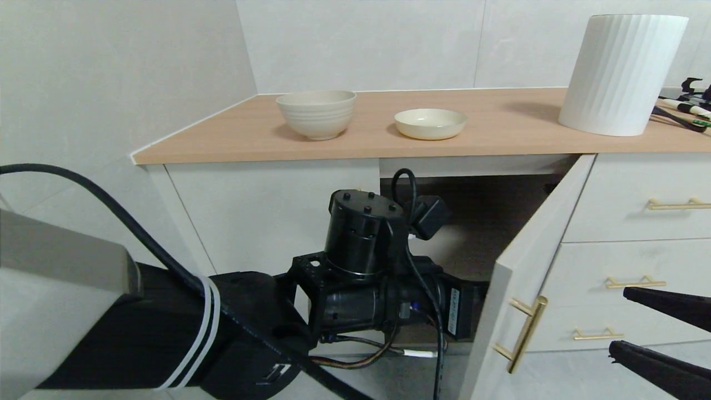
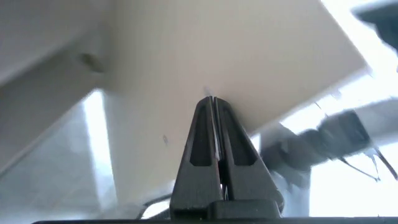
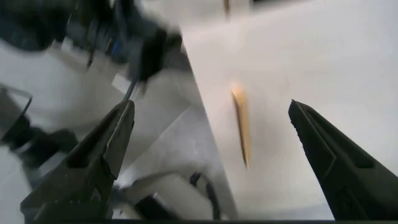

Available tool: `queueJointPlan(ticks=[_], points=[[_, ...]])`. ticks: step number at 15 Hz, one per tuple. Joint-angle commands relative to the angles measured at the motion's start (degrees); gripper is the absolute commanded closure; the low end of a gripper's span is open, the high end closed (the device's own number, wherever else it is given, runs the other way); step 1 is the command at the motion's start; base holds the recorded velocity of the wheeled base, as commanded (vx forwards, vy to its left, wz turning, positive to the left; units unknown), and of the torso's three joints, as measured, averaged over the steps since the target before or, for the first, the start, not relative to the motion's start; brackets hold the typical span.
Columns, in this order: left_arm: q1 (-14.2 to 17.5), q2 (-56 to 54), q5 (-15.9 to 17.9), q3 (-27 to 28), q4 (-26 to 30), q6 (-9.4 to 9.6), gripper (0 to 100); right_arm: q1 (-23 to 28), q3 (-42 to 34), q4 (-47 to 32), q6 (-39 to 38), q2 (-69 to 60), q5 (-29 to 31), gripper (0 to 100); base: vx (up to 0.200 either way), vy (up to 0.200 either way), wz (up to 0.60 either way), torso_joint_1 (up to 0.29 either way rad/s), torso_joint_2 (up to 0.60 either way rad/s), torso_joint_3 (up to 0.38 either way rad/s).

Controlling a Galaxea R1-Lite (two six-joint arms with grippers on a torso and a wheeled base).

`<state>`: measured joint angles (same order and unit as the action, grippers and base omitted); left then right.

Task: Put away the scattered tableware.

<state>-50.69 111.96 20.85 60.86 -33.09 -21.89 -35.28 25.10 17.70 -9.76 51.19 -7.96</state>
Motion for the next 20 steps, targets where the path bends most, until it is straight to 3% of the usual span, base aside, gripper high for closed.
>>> queueJointPlan(ticks=[1, 9, 10, 12, 13, 15, 17, 20], points=[[-0.3, 1.1, -0.2, 1.3, 0.2, 0.01, 100, 2.5, 0.6, 0.1, 0.0, -0.3, 0.0, 0, 0.0, 0.0, 0.0, 0.0, 0.0, 0.0], [-4.0, 5.6, -0.1, 6.4, 1.4, 0.01, 100, 2.8, 4.2, 0.1, -2.4, -3.5, 0.0, 0, 0.0, 0.0, 0.0, 0.0, 0.0, 0.0], [-5.2, 6.6, 0.2, 8.8, 2.5, -1.66, 100, 2.8, 4.8, 0.1, -2.5, -4.0, 0.0, 0, 0.0, 0.0, 0.0, 0.0, 0.0, 0.0], [-9.1, 7.7, 1.4, 14.6, 4.7, -8.34, 100, 2.8, 5.2, 0.0, -2.5, -4.7, 0.0, 0, 0.0, 0.0, 0.0, 0.0, 0.0, 0.0], [-10.9, 8.1, 3.5, 17.2, 7.1, -10.01, 100, 2.8, 5.3, 0.0, -2.5, -5.0, 0.0, 0, 0.0, 0.0, 0.0, 0.0, 0.0, 0.0], [-12.9, 8.3, 5.4, 19.8, 11.1, -10.71, 100, 2.8, 5.7, 0.0, -2.5, -5.3, 0.0, 0, 0.0, 0.0, 0.0, 0.0, 0.0, 0.0], [-13.1, 8.1, 5.1, 20.0, 11.2, -11.24, 100, 2.8, 5.7, 0.0, -2.5, -5.7, 0.0, 0, 0.0, 0.0, 0.0, 0.0, 0.0, 0.0], [-9.9, 3.1, 1.9, 15.0, 11.0, -11.68, 100, 2.8, 6.5, 0.0, -2.5, -4.4, 0.0, 0, 0.0, 0.0, 0.0, 0.0, 0.0, 0.0]])
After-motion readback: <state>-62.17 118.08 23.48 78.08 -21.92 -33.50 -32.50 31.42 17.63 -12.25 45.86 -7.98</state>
